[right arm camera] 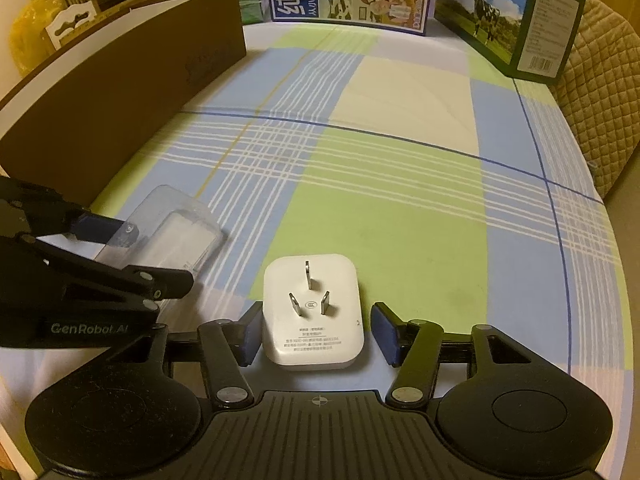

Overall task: Organize rigid objects
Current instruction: 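Lift the charger and plastic case and carry both toward the cardboard box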

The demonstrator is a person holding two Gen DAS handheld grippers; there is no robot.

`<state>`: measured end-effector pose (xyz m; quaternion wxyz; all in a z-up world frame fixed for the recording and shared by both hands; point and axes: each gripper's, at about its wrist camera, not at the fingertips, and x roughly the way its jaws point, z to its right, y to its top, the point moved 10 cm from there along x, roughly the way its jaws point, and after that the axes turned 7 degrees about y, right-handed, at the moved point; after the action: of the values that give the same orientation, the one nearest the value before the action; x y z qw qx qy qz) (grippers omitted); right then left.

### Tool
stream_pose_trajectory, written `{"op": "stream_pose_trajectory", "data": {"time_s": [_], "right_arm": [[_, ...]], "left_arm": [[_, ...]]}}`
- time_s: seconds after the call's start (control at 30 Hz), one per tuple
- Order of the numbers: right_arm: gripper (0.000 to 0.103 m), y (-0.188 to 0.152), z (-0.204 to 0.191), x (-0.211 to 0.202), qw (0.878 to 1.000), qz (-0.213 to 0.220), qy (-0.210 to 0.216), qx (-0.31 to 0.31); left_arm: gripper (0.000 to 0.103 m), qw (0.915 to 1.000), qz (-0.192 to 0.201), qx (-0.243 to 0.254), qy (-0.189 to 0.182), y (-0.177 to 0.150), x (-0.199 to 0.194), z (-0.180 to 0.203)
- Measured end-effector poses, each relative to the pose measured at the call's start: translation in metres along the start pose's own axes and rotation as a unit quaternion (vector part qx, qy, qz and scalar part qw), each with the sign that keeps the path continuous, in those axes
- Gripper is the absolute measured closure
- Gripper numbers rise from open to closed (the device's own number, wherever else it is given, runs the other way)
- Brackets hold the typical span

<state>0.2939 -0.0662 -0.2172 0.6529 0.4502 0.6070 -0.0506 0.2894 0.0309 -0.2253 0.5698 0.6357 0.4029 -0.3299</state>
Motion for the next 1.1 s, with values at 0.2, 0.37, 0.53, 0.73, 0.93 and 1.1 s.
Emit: {"op": "stream_pose_trajectory", "data": {"time_s": [0.2,0.37,0.53,0.73,0.93,1.1], "right_arm": [[0.044,0.004,-0.001,0.0,1.0,0.009,0.001,-0.008],[0.058,0.006,-0.005,-0.002,1.0,0.015,0.008,-0.021],[0.058,0.008,-0.004,-0.005,1.0,0.012,0.007,-0.018],[0.058,0.021,-0.011,-0.022,0.999,0.031,0.015,-0.019],[0.058,0.041,-0.024,-0.04,0.998,0.048,0.028,-0.026],[0.058,0.057,-0.039,-0.055,0.996,0.062,0.047,-0.033]], "left_arm": [[0.05,0.9998,-0.005,-0.016,-0.009,0.002,0.007,-0.001],[0.05,0.9999,-0.003,-0.011,-0.008,0.0,0.006,0.001],[0.051,0.9998,0.004,-0.014,-0.01,-0.001,-0.002,-0.002],[0.051,0.9994,0.02,-0.028,-0.011,0.003,-0.019,-0.013],[0.051,0.9979,0.046,-0.043,-0.013,0.011,-0.046,-0.026],[0.051,0.9952,0.076,-0.061,-0.014,0.019,-0.078,-0.042]]}}
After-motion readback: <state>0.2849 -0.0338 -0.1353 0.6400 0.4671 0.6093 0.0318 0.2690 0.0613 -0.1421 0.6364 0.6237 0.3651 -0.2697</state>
